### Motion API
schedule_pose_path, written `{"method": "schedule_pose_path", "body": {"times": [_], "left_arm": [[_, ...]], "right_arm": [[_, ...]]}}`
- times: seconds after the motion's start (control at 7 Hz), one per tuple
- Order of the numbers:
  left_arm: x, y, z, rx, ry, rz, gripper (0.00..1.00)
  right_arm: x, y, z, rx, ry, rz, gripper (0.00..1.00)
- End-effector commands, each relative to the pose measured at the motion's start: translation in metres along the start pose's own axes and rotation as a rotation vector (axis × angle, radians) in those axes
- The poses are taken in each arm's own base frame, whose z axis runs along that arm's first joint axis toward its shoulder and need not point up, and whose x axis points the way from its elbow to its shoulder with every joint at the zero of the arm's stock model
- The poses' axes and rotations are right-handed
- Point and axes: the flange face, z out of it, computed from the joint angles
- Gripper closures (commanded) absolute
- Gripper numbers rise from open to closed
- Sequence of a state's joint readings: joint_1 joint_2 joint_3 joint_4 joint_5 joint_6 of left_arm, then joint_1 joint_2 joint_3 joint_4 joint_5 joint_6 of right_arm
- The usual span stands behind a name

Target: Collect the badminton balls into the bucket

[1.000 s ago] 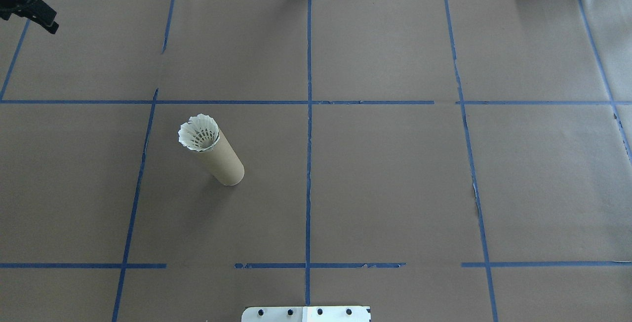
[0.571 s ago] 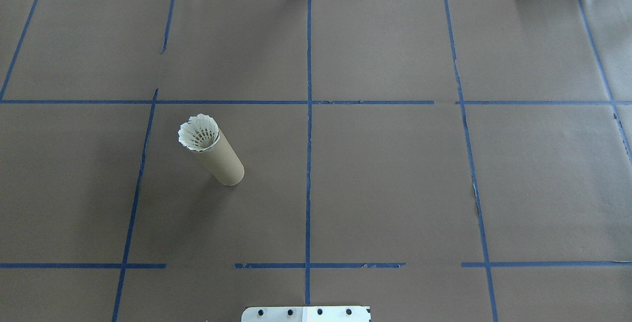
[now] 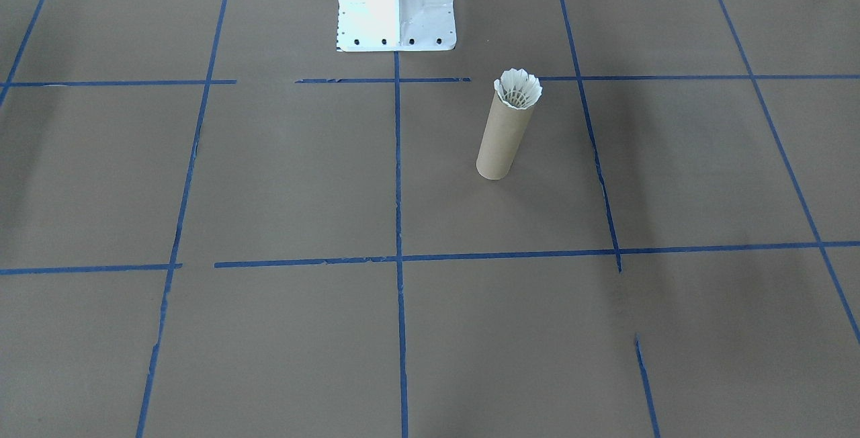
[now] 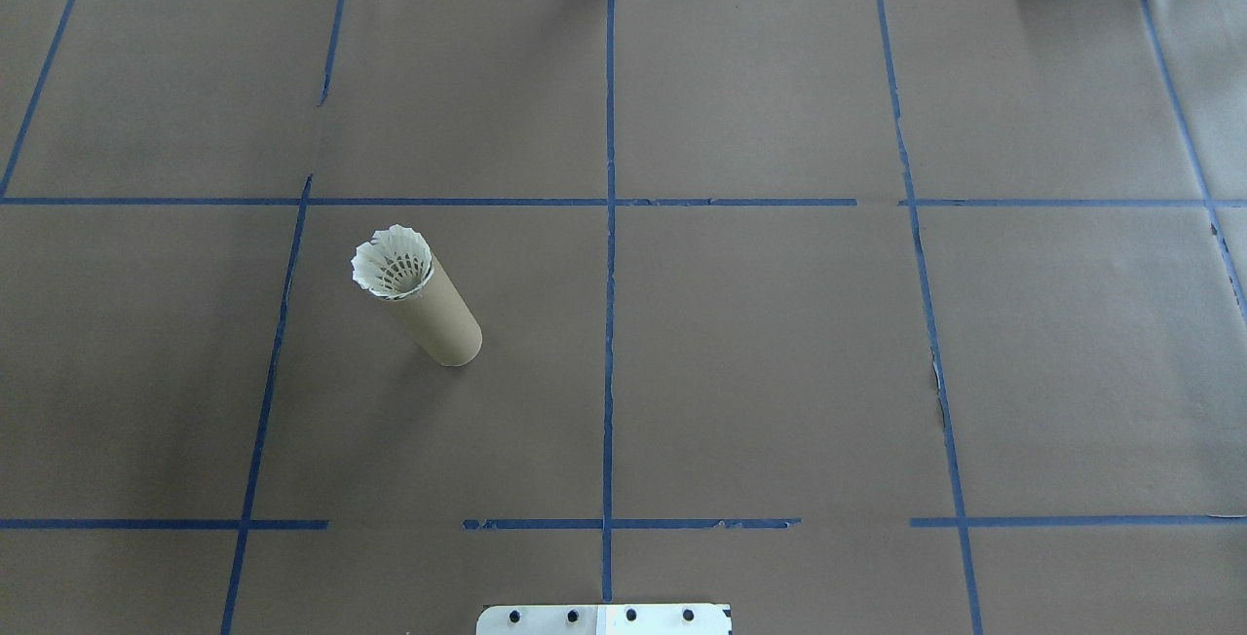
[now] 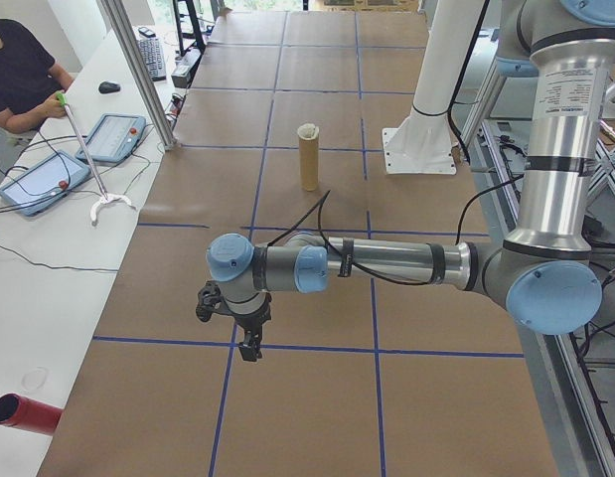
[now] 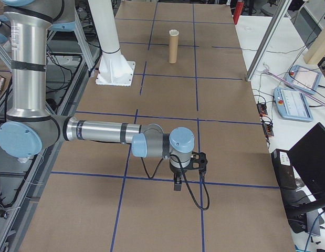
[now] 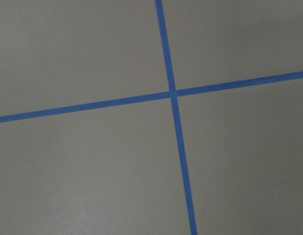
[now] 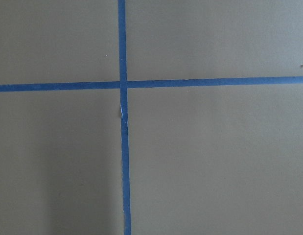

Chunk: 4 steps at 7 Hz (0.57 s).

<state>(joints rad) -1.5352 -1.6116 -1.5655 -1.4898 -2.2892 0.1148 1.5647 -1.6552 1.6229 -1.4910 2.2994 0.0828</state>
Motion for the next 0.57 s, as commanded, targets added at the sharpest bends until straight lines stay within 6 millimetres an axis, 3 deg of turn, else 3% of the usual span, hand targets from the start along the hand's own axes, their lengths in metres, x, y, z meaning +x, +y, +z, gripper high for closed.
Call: {"method": "schedule_pose_path", "body": {"times": [0.0,0.43], "left_arm": [[-0.0042,0.0010,0.0023,-0.003,0.011,-0.027,0.00],[-0.0048,-0.0021,0.0037,0.028,0.030,-0.105,0.00]], "right_arm": [[0.0000,0.0000,0.0000,0.000,0.000,0.000,0.00],[0.0000,0.0000,0.0000,0.000,0.000,0.000,0.00]]}}
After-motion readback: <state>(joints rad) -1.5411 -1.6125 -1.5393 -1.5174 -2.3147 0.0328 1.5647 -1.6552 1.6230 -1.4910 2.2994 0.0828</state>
